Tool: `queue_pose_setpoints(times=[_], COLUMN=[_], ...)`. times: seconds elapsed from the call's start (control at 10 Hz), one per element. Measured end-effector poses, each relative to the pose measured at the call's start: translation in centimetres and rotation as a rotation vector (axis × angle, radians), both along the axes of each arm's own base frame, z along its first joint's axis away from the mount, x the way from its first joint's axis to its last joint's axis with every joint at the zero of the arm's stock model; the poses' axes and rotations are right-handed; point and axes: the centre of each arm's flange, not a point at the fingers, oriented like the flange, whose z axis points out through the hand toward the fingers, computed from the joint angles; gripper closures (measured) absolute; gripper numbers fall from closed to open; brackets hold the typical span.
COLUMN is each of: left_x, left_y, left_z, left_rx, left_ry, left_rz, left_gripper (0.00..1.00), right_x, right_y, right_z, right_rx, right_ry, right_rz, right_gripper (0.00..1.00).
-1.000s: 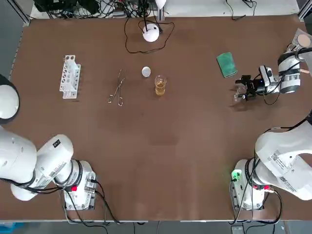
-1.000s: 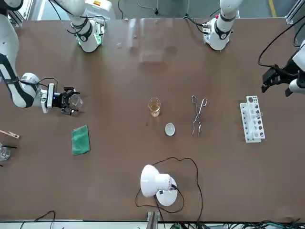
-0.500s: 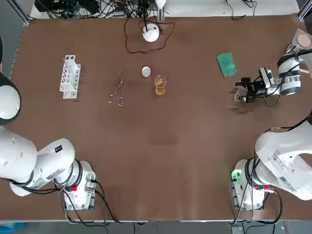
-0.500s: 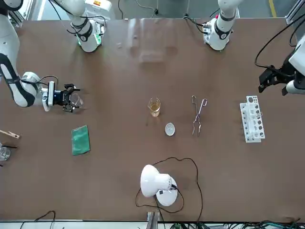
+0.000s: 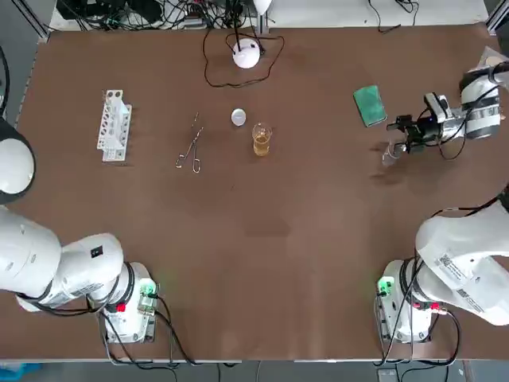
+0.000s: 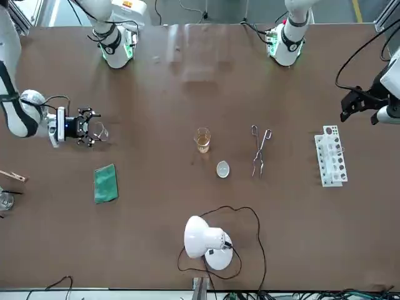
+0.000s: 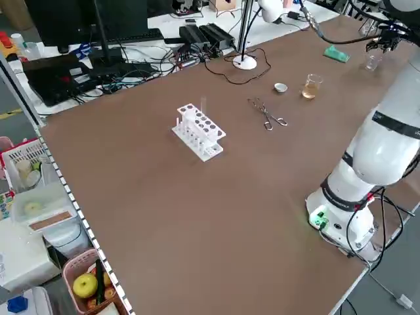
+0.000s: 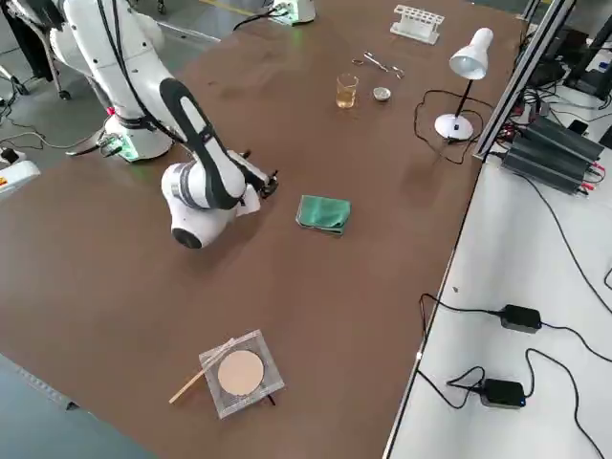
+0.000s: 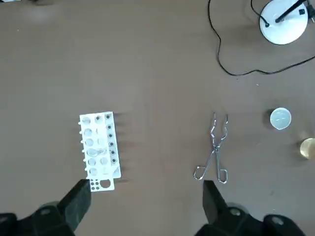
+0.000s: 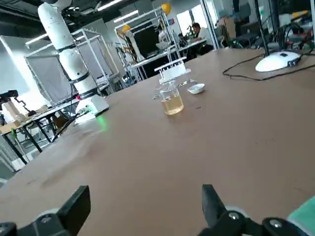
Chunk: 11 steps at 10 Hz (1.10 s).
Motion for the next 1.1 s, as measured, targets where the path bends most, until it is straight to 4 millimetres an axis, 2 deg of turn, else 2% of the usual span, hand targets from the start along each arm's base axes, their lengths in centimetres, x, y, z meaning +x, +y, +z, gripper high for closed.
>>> queue_pose_setpoints(times=[0.2,0.5,0.7,1.1], left_x=[0.0,-0.2,-0.2,-0.2], left_y=[0.4,-0.2,-0.3,0.4], left_z=[0.0,0.0,-0.1,-0.1], left_rx=[0.003,0.002,0.003,0.003], left_ry=[0.003,0.014,0.019,0.019], left_rz=[0.011,0.063,0.064,0.076], left_gripper=[0.00,0.00,0.00,0.00], right_x=[1.6,4.6,7.3,10.7], right_y=[1.2,4.9,7.6,12.0], right_z=[3.5,8.9,13.5,22.3], right_rx=[-0.060,-0.141,-0.223,-0.325], right_ry=[0.083,0.188,0.236,0.321], right_rz=[0.001,-0.012,-0.028,-0.084], right_gripper=[0.00,0.00,0.00,0.00])
